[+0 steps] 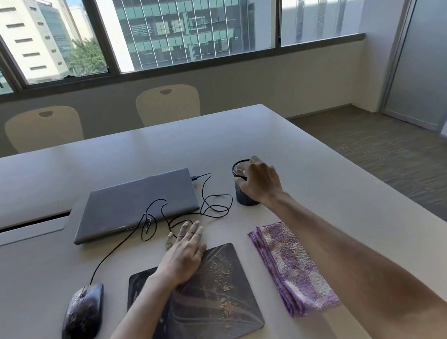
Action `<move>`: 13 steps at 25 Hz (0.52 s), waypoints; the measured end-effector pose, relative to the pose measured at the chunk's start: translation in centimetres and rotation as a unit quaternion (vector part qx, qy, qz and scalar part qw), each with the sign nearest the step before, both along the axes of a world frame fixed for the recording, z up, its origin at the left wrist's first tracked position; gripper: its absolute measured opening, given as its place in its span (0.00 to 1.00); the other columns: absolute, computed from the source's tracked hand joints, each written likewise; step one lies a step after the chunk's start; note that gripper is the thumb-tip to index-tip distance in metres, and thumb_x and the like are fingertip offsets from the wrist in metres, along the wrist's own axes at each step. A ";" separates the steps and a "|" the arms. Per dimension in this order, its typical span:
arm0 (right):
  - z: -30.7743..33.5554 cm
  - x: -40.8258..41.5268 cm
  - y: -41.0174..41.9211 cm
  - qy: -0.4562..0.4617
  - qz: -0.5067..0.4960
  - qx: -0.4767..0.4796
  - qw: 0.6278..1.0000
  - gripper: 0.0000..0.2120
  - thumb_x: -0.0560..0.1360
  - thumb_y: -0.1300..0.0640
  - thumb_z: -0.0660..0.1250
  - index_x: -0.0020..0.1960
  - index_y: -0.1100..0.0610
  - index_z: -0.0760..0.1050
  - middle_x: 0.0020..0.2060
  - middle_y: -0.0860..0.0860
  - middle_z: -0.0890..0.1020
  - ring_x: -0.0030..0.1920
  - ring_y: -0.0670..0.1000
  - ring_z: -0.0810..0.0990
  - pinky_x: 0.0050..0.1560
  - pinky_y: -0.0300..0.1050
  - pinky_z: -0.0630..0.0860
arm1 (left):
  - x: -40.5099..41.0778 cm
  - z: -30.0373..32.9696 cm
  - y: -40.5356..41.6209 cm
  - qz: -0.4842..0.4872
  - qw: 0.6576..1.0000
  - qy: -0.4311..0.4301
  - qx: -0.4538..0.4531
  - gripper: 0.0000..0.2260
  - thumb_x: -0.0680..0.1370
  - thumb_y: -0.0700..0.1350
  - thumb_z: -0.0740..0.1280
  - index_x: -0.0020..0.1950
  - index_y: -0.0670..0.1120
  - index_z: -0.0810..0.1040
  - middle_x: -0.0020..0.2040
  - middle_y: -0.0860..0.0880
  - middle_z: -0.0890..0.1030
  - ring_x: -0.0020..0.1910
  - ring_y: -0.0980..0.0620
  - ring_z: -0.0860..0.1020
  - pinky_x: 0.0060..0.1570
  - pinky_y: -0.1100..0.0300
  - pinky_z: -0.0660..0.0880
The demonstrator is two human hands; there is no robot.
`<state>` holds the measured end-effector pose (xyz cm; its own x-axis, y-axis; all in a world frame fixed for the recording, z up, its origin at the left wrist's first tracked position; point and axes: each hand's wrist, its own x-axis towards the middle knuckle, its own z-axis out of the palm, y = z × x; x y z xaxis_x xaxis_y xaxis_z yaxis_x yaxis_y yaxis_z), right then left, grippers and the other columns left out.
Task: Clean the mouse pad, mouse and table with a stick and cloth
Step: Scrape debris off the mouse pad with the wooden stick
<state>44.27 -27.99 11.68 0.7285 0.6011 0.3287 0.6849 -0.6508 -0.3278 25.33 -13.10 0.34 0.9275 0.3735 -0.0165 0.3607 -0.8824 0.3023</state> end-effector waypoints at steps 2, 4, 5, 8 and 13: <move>-0.4 0.2 0.6 0.015 0.002 0.008 1.000 0.12 0.77 0.51 0.66 0.58 0.54 0.81 0.57 0.58 0.78 0.54 0.61 0.79 0.56 0.50 0.74 | 0.0 -0.2 0.0 0.002 1.000 -0.004 -0.003 0.25 0.83 0.53 0.52 0.79 0.50 0.53 0.79 0.57 0.47 0.77 0.58 0.40 0.73 0.52 0.36; -0.6 0.4 1.0 0.020 -0.002 0.017 1.000 0.12 0.77 0.52 0.66 0.57 0.54 0.82 0.57 0.58 0.78 0.54 0.61 0.79 0.56 0.50 0.75 | 0.0 -0.2 0.0 0.000 1.000 -0.006 -0.007 0.25 0.83 0.53 0.52 0.79 0.50 0.52 0.79 0.57 0.47 0.76 0.58 0.39 0.73 0.52 0.36; -0.7 0.6 1.1 0.023 -0.005 0.024 0.999 0.11 0.78 0.52 0.66 0.56 0.54 0.82 0.57 0.59 0.78 0.54 0.61 0.80 0.55 0.49 0.75 | 0.0 -0.2 0.0 0.000 1.000 -0.006 -0.010 0.25 0.83 0.52 0.52 0.79 0.50 0.52 0.79 0.57 0.46 0.76 0.58 0.39 0.73 0.52 0.35; -0.7 1.1 1.4 0.037 -0.013 0.047 0.998 0.11 0.78 0.53 0.65 0.55 0.54 0.83 0.56 0.59 0.79 0.54 0.60 0.80 0.53 0.48 0.75 | 0.0 -0.2 0.0 0.003 1.000 0.000 -0.010 0.25 0.83 0.52 0.52 0.79 0.50 0.51 0.79 0.57 0.45 0.77 0.57 0.39 0.73 0.52 0.35; -0.5 1.5 1.5 0.023 -0.015 0.078 0.997 0.10 0.79 0.54 0.64 0.51 0.55 0.84 0.50 0.58 0.81 0.50 0.61 0.80 0.47 0.46 0.72 | 0.1 -0.3 0.0 0.004 1.000 0.005 -0.005 0.25 0.83 0.52 0.51 0.79 0.50 0.50 0.79 0.57 0.45 0.77 0.57 0.39 0.73 0.53 0.35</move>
<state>45.79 -26.49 11.20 0.7616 0.5230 0.3827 0.6480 -0.6093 -0.4570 25.41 -13.08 0.08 0.9245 0.3801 -0.0302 0.3704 -0.8765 0.3075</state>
